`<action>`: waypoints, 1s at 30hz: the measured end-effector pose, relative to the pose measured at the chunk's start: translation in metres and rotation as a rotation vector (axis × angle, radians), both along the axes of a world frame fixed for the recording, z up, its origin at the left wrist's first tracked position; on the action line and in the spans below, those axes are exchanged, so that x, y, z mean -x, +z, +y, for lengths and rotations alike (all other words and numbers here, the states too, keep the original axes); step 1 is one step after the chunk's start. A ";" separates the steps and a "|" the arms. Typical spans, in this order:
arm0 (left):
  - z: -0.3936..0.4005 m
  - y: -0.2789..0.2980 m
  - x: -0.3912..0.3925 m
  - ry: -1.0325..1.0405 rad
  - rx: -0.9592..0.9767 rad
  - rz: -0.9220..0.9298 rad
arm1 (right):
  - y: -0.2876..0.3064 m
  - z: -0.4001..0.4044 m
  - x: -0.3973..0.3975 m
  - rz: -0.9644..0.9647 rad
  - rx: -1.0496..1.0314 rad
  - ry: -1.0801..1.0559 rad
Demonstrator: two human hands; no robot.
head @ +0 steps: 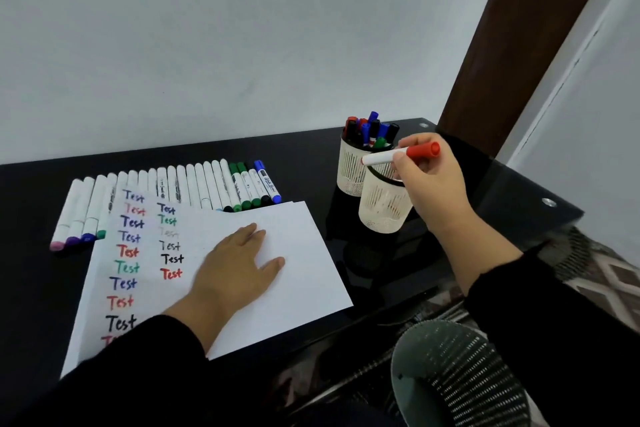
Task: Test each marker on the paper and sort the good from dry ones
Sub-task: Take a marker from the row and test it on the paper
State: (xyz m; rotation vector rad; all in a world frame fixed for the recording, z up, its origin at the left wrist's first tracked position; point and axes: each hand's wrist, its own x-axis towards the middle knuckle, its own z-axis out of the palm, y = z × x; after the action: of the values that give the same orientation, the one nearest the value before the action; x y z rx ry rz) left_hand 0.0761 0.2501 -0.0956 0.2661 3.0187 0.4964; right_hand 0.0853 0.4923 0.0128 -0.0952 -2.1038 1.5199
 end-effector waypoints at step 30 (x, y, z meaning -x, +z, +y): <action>0.002 0.000 0.000 0.041 0.039 0.000 | -0.002 0.008 0.038 -0.317 -0.602 -0.095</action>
State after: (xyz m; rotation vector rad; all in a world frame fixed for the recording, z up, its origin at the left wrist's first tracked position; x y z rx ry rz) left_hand 0.0766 0.2517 -0.0955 0.2016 3.0357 0.4402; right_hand 0.0476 0.5000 0.0110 -0.2217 -2.6764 0.8032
